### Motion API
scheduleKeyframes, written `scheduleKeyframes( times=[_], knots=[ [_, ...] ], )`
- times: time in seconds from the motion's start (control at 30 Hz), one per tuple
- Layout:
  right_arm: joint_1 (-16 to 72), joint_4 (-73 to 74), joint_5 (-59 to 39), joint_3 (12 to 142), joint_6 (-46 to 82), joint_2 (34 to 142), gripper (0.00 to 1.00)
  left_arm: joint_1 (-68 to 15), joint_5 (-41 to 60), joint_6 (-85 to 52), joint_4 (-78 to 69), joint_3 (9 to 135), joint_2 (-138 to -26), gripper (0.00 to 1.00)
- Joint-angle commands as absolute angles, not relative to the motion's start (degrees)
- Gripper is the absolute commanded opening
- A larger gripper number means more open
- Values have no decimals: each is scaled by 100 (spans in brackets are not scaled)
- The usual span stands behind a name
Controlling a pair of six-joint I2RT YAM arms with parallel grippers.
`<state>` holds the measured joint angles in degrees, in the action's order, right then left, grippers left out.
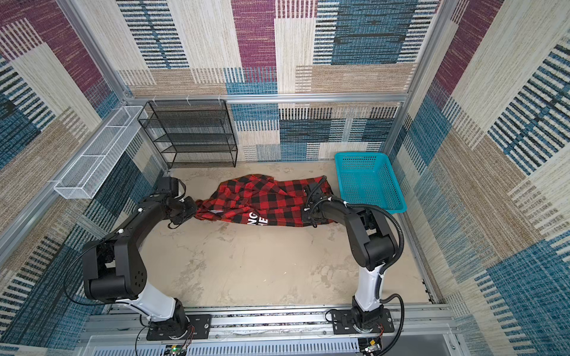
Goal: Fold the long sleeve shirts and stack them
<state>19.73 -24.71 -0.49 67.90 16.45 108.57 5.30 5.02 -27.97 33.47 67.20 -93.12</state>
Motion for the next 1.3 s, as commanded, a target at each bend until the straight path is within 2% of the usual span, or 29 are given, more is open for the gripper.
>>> scheduleKeyframes(
  times=[0.0,0.13,0.17,0.2,0.33,0.37,0.43,0.6,0.73,0.87,1.27],
  knots=[
    [1934,-2608,46,6781,1564,10974,14,476,62,-2180,3920,6697,-9407,0],
    [1905,-2584,38,6738,1559,11038,14,423,9,-2238,3884,6514,-9424,0],
    [1894,-2575,41,6741,1564,11038,14,422,37,-2262,3851,6460,-9402,3],
    [1890,-2575,35,6733,1565,11039,14,422,104,-2297,3850,6415,-9383,10],
    [1899,-2533,-90,6727,1597,10834,18,422,502,-2564,3865,6263,-9130,47],
    [1908,-2547,-152,6740,1604,10747,19,422,592,-2640,3899,6265,-9026,53],
    [1997,-2619,-171,6754,1630,10488,23,422,734,-2804,4094,6399,-8784,58],
    [2411,-2842,78,6727,1884,9972,32,415,1421,-3090,4394,6905,-8515,60],
    [2962,-2974,393,6690,2276,9720,35,198,1765,-2972,4373,7286,-8945,57],
    [3379,-2861,378,6580,2623,9606,36,-57,1742,-2843,4390,7704,-9608,50],
    [3470,-2935,368,6706,2644,9704,35,-354,1292,-2967,3651,8112,-10871,48]
  ],
)
